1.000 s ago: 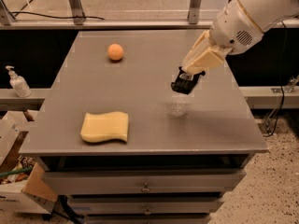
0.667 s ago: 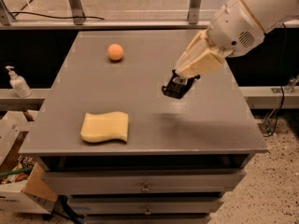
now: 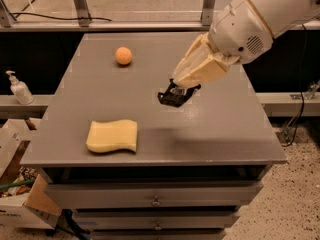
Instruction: Move rxbar chocolate near sponge
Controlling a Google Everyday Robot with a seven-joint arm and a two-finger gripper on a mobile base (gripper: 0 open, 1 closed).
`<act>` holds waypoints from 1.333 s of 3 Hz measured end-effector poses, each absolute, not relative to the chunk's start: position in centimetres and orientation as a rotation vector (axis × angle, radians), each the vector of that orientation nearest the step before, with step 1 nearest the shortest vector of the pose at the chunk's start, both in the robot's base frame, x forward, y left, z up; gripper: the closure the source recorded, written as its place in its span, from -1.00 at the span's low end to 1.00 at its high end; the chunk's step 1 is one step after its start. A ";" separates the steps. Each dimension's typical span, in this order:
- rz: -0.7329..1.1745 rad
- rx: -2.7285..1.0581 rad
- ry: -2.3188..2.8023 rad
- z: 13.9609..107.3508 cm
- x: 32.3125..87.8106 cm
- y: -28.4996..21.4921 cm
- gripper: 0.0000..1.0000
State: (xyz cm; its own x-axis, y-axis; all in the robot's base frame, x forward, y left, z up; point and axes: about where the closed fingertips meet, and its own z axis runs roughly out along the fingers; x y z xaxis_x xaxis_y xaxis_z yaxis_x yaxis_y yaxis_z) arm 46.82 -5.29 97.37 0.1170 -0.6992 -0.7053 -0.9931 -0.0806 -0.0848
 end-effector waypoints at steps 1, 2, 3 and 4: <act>0.677 -1.825 1.627 96.7 47.0 -5.8 1.00; 0.670 -1.829 1.596 95.3 47.1 -5.3 1.00; 0.662 -1.845 1.559 93.9 47.1 -4.1 1.00; 0.673 -1.878 1.532 92.1 46.6 -2.6 1.00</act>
Offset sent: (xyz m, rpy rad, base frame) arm 0.0057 0.0032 -0.0435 0.0442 -0.0510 0.0209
